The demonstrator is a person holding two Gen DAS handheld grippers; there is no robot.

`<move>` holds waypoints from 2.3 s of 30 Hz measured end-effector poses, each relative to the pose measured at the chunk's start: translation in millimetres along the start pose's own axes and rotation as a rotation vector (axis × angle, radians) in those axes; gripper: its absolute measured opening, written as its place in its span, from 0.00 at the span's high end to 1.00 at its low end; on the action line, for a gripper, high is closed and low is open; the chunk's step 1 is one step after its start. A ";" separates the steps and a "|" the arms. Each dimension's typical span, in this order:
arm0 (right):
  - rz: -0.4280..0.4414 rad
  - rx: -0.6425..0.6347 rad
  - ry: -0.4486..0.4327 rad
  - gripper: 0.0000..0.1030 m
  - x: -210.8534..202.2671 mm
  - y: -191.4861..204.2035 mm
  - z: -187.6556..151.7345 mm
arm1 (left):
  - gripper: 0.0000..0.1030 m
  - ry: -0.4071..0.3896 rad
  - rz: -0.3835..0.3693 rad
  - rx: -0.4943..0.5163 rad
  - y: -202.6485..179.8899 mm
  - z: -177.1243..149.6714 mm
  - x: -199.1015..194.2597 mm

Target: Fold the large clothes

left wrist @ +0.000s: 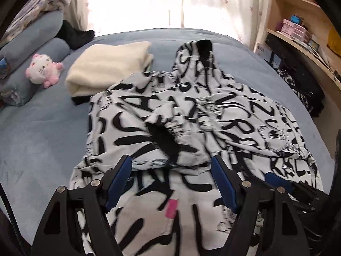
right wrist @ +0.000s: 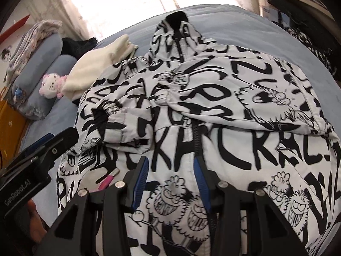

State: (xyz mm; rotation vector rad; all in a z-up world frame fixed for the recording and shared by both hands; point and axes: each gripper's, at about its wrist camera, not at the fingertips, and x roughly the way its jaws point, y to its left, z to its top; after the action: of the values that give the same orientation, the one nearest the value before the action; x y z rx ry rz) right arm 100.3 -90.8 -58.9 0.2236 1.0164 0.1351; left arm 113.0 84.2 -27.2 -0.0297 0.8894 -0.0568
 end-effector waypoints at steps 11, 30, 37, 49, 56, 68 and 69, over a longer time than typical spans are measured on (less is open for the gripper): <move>0.024 -0.291 -0.030 0.55 22.4 61.4 9.7 | 0.27 0.085 0.103 -0.175 91.8 -28.2 22.9; -0.103 -0.670 0.010 0.54 109.4 99.2 25.9 | 0.27 0.159 0.104 -0.253 132.3 -47.3 62.4; -0.053 -0.587 -0.144 0.90 65.0 104.5 62.7 | 0.27 0.148 0.112 -0.262 132.7 -43.5 59.5; -0.097 0.111 -0.027 0.62 44.1 -68.8 87.7 | 0.27 0.145 0.077 -0.214 119.2 -39.4 56.0; -0.024 0.162 0.029 0.58 50.8 -107.7 72.0 | 0.26 0.147 -0.037 -0.224 145.0 -5.5 68.7; 0.114 0.178 0.058 0.51 124.9 -122.9 137.6 | 0.25 0.231 -0.264 -0.392 245.2 51.7 194.4; 0.119 0.180 0.061 0.51 129.2 -123.9 137.6 | 0.25 0.223 -0.281 -0.398 247.9 54.4 199.7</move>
State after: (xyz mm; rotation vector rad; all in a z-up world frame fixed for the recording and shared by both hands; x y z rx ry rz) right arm 286.1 -199.9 -126.6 0.4466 1.0768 0.1597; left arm 290.1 319.4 -160.0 -0.5289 1.1036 -0.1464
